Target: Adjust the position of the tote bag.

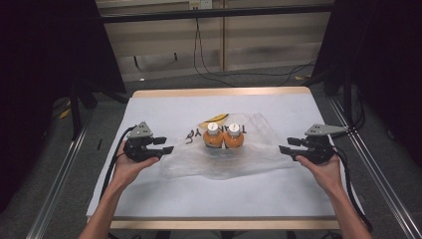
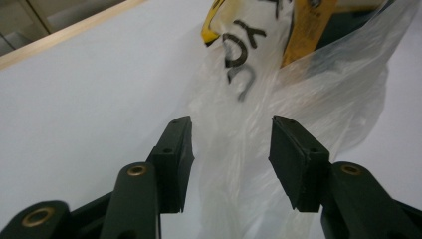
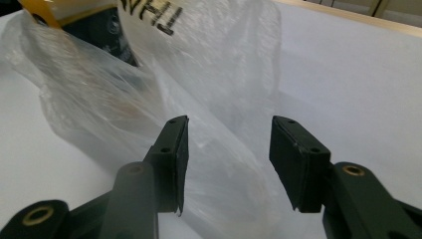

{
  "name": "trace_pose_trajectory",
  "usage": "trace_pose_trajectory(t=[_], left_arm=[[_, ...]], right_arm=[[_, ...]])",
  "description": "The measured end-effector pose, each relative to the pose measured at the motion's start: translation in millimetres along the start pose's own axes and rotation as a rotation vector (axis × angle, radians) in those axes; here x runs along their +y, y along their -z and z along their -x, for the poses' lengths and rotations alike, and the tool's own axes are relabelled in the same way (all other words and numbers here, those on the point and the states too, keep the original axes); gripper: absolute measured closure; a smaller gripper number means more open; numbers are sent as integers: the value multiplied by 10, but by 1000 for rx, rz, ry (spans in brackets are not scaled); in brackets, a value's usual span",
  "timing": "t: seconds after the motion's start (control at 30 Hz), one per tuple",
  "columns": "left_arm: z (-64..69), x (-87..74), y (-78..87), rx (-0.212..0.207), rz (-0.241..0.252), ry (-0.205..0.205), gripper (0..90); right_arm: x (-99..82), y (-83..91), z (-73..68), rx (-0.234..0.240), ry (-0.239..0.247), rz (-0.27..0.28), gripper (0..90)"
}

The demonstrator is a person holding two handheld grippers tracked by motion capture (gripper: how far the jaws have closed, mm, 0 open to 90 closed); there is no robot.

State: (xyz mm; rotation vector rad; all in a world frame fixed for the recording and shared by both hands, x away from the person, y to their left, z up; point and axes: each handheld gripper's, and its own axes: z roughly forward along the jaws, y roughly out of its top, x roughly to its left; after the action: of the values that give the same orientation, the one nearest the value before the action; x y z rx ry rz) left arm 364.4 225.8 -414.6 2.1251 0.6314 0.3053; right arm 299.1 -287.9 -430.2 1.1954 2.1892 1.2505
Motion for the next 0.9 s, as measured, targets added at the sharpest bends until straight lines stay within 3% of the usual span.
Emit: trace_pose_trajectory(t=[0.03, 0.27, 0.43, 0.6, 0.67, 0.7, 0.8, 0.9], left_arm=[[26, 22, -14, -20, 16, -1, 536], [115, 74, -136, -63, 33, -1, 590], [172, 112, -209, -92, 37, -10, 700], [183, 221, -344, -125, 49, -21, 784], [208, 275, -436, -148, 64, -8, 829], [221, 305, -478, -136, 41, -22, 850], [227, 348, -632, -167, 37, -4, 872], [228, 357, -739, -171, 14, 2, 882]], right_arm=[[29, -18, -40, 13, 6, 5, 501], [115, -56, -163, 62, 45, 16, 533], [197, -111, -295, 111, 79, 19, 630], [276, -201, -321, 132, 94, 12, 709], [333, -264, -321, 138, 100, 15, 772], [384, -339, -329, 153, 105, 10, 823], [429, -427, -341, 164, 116, 2, 867], [479, -529, -369, 190, 123, -7, 900]])
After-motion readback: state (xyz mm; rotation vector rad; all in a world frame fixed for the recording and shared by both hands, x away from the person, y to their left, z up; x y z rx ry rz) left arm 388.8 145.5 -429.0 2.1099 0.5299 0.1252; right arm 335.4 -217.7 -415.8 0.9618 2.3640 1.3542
